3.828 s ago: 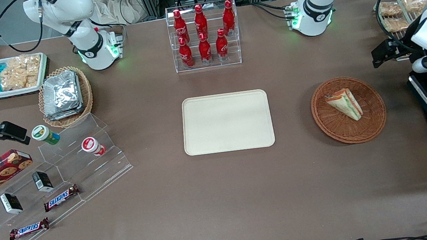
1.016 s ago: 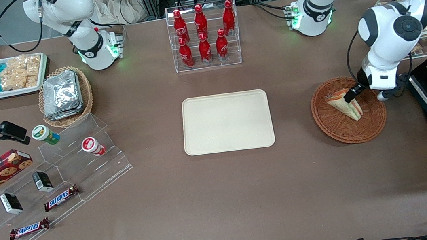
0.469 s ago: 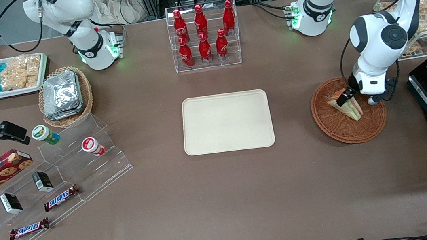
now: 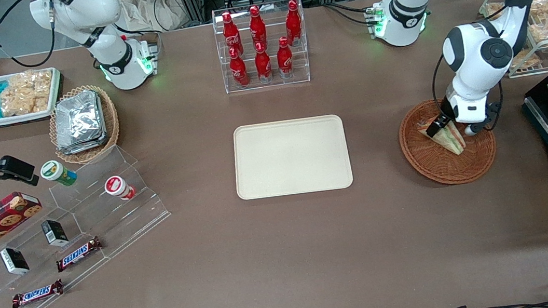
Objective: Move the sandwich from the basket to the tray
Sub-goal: 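Lower the open left gripper around the wrapped sandwich, then close the left gripper on the sandwich and lift it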
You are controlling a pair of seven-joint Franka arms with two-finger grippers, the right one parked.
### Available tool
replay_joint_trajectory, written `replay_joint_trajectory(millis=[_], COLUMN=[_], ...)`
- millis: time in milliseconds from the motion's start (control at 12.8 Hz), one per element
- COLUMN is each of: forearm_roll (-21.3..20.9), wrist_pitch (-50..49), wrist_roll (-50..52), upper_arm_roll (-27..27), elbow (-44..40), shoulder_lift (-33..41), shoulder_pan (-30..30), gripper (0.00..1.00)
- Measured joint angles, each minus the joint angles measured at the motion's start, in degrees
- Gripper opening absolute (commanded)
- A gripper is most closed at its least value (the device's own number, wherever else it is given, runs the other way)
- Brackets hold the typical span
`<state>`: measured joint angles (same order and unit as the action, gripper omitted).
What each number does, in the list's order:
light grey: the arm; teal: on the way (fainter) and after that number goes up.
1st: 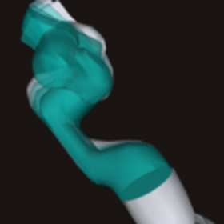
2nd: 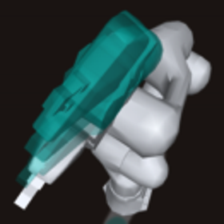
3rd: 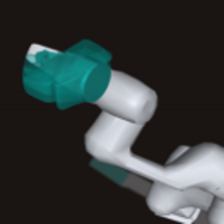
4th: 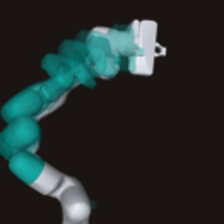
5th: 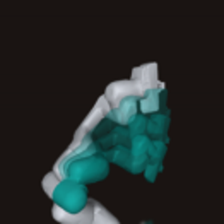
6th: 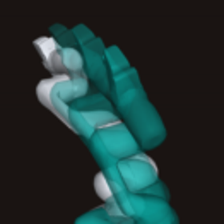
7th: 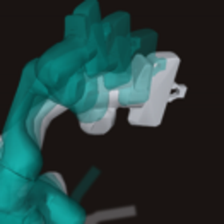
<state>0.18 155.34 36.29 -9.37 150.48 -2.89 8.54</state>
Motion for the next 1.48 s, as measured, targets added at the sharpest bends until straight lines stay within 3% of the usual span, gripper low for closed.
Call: replay_joint_trajectory(millis=[78,469,781,1250,1484], forearm_roll=[0.0,0.0,0.0,-0.1,-0.1], wrist_pitch=[0.0,0.0,-3.5,-14.2,-14.5], wrist_roll=[0.0,0.0,-5.1,-19.0,-22.5], upper_arm_roll=[0.0,0.2,0.3,0.0,-0.2], elbow=[0.0,0.0,-0.8,-3.9,-4.0], shoulder_lift=[0.0,0.0,2.3,13.5,16.0], shoulder_pan=[0.0,0.1,0.1,-0.4,-3.8], gripper=[0.29,0.1,0.08,0.08,0.1])
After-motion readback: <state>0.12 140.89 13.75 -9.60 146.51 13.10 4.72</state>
